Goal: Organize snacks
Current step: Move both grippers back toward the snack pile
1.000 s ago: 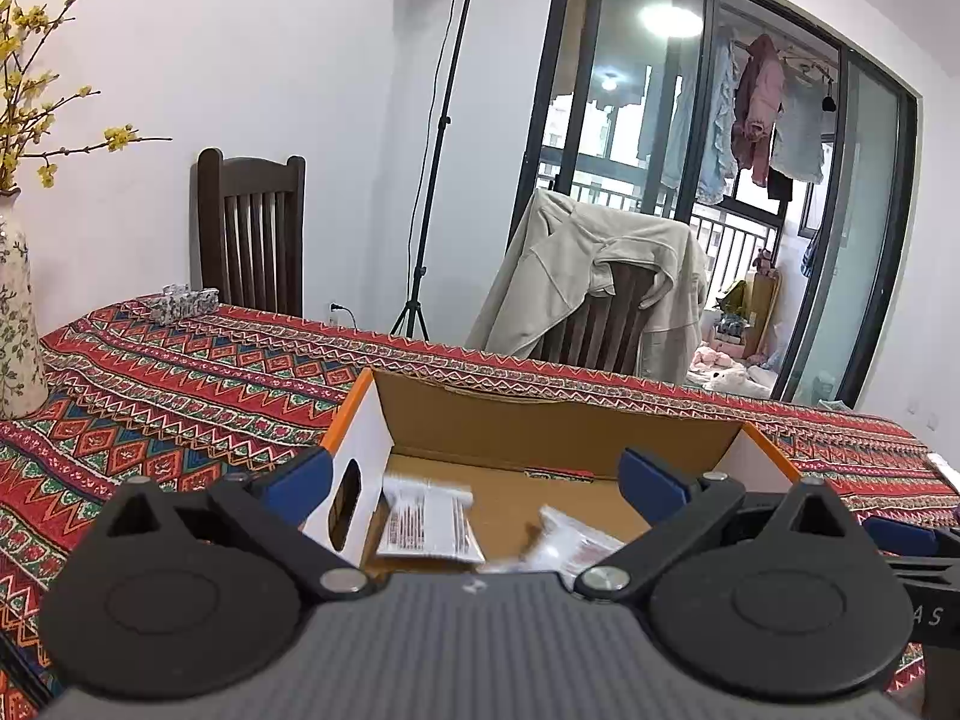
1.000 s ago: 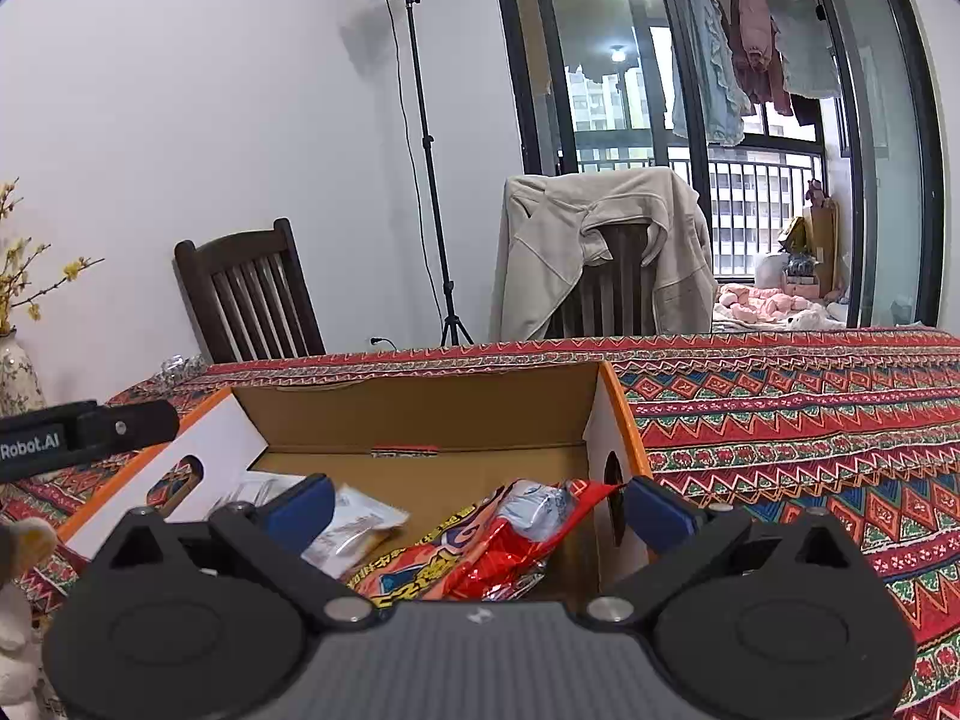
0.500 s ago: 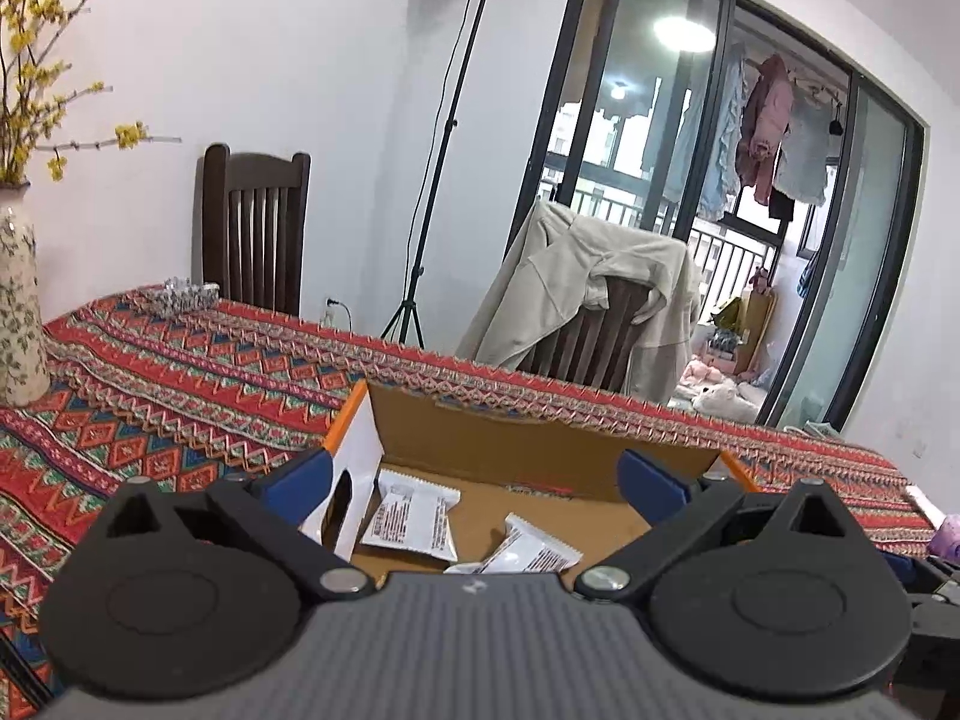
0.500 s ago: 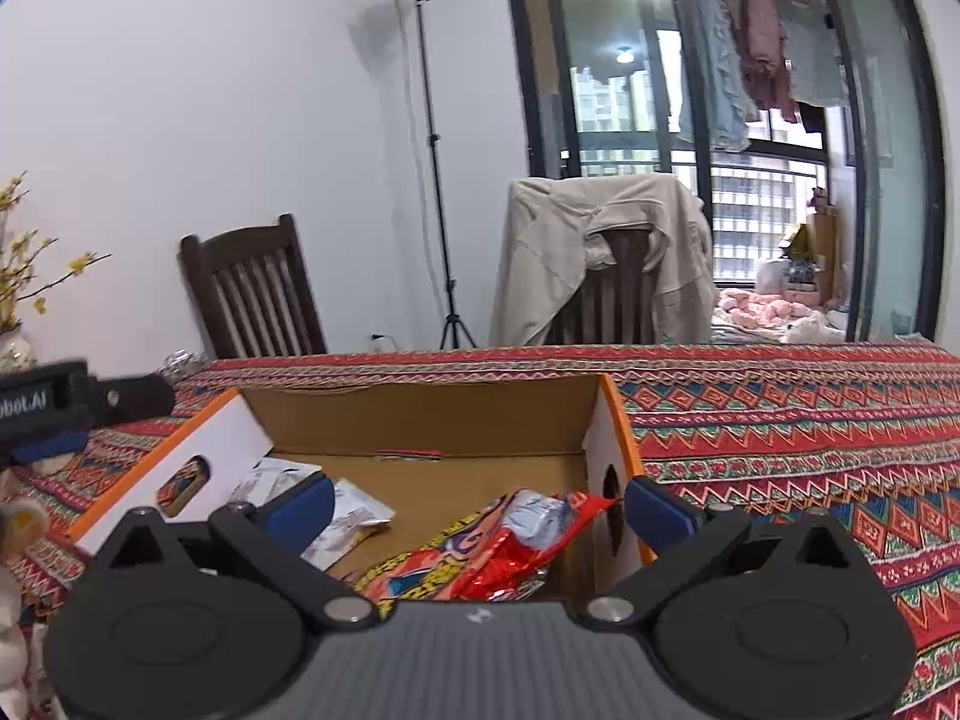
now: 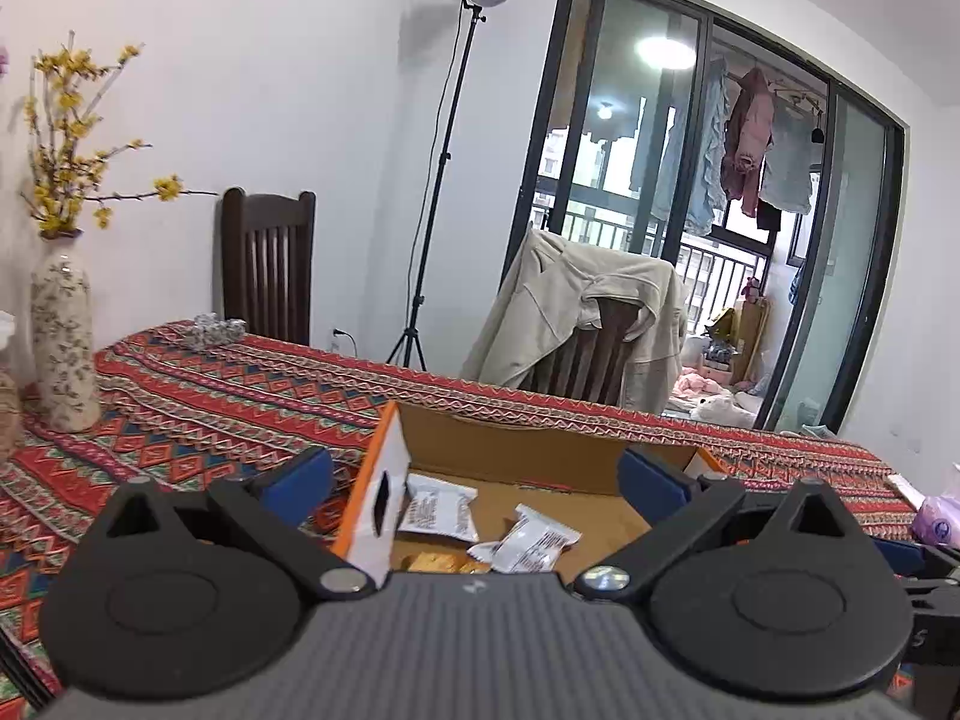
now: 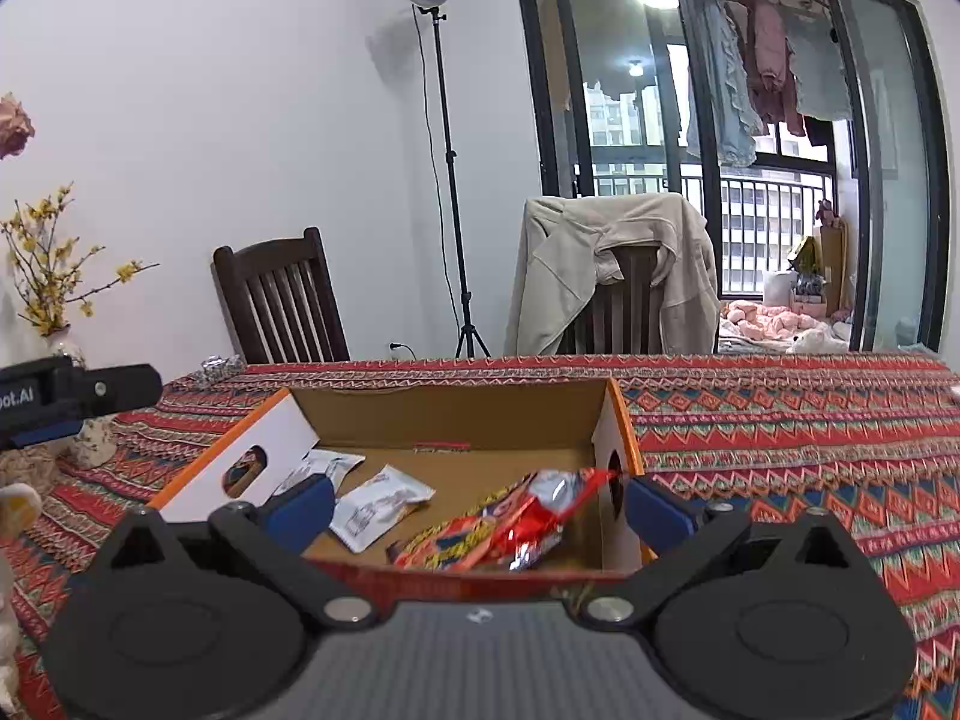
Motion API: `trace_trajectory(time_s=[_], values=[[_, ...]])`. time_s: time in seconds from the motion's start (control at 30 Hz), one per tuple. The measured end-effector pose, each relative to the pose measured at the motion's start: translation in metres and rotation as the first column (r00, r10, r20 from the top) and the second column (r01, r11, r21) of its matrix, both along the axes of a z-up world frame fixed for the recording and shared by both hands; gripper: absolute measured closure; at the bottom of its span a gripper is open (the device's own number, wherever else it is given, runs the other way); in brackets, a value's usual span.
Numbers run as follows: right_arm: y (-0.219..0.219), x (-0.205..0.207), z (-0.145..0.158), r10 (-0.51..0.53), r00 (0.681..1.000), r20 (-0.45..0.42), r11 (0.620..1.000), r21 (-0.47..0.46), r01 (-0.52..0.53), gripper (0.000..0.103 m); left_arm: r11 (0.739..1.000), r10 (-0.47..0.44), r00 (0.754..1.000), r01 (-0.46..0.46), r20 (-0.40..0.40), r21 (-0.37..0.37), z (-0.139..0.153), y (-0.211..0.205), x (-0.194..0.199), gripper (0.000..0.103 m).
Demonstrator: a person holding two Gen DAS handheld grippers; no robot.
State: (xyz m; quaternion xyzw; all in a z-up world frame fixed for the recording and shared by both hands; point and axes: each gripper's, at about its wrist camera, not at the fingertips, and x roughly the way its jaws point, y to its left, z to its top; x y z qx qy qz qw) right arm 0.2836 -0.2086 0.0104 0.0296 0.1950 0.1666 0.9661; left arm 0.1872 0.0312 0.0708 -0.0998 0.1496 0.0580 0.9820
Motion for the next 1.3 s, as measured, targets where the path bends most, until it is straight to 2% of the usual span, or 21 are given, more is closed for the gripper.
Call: trace_trajectory(time_s=[0.37,0.87,1.13,1.3], values=[[-0.013,-0.051,-0.014,0.001,1.0,-0.018,1.0,0.026,0.0,0.0,1.0,0.005,0.999,-0.005,-0.034,0.011,-0.018,0.013,-0.047,0.0],[-0.032,-0.098,-0.043,-0.019,0.999,-0.029,1.0,-0.021,0.018,0.0,1.0,0.001,0.993,0.0,-0.12,0.014,-0.07,0.026,-0.079,0.0],[-0.045,-0.1,-0.058,-0.05,0.993,-0.112,0.999,-0.011,0.049,0.0,1.0,0.019,0.992,-0.02,-0.124,-0.011,-0.087,0.033,-0.077,0.0],[-0.043,-0.092,-0.056,-0.081,0.991,-0.103,0.996,-0.054,0.076,0.0,0.999,0.016,0.991,-0.022,-0.135,-0.042,-0.091,0.038,-0.074,0.0]])
